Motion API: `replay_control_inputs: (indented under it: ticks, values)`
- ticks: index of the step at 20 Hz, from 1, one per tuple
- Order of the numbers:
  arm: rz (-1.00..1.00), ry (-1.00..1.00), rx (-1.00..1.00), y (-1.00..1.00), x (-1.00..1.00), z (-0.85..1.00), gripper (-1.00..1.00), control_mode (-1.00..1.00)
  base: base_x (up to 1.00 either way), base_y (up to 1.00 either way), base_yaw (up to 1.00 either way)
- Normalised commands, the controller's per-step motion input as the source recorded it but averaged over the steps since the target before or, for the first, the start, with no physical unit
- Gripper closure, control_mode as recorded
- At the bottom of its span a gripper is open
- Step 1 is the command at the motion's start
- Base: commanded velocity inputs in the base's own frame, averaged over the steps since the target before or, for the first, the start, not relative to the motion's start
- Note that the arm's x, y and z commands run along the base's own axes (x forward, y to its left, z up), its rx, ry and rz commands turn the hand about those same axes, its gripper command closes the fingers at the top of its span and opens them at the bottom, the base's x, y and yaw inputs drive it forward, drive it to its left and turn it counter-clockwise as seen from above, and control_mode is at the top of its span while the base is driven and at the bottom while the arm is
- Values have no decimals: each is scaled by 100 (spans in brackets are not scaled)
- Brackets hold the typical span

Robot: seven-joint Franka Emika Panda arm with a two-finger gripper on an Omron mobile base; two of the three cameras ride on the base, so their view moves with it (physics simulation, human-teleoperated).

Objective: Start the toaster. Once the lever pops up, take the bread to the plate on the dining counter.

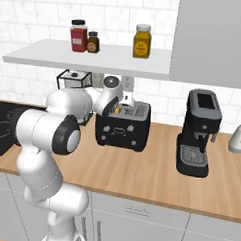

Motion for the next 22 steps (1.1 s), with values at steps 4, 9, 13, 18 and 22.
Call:
replay_control_inputs:
  ticks: [4,9,13,18,22]
  values:
    - [0,0,0,0,3,0,-100,-100,0,0,0]
    - [0,0,0,0,5,0,-100,-100,0,0,0]
    - [0,0,0,0,3,0,-100,-100,0,0,0]
    - [0,0,0,0,0,0,-100,-100,0,0,0]
    - [0,-3,0,0,0,0,-100,-100,0,0,0]
